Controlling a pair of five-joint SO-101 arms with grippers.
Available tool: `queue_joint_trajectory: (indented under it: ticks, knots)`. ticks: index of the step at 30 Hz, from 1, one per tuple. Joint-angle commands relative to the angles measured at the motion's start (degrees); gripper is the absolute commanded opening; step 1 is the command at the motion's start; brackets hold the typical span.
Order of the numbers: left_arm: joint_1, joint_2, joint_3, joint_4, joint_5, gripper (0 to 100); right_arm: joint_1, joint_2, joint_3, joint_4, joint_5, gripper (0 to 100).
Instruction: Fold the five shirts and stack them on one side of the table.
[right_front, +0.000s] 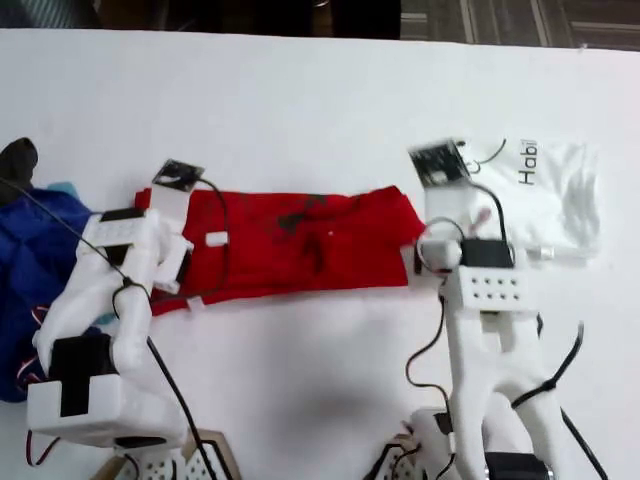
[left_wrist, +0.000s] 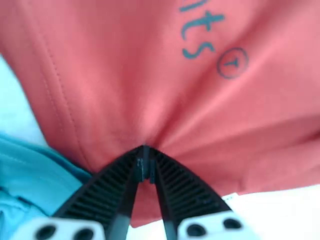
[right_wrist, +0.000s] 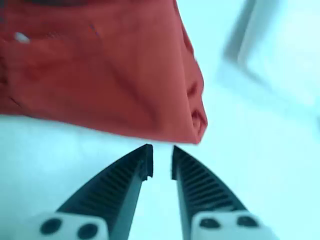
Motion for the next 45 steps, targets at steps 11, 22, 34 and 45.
queue_joint_trajectory:
  ticks: [11, 22, 34, 45]
  knots:
    - [-8.88, -0.53, -21.76, 10.81, 4.31, 22, 10.86, -4.79, 18.64, -14.11, -0.18, 10.4]
    - [-10.37, 14.33, -26.77, 7.82, -3.87, 22, 13.23, -4.97, 23.12, -19.56, -0.53, 10.4]
    - [-10.46, 25.49, -36.62, 8.88, -3.78, 22, 13.23, -4.7, 23.21, -19.56, -0.7, 10.4]
    - [-6.51, 26.46, -39.25, 20.22, -4.13, 22, 13.23, -4.7, 23.21, -19.56, -0.7, 10.4]
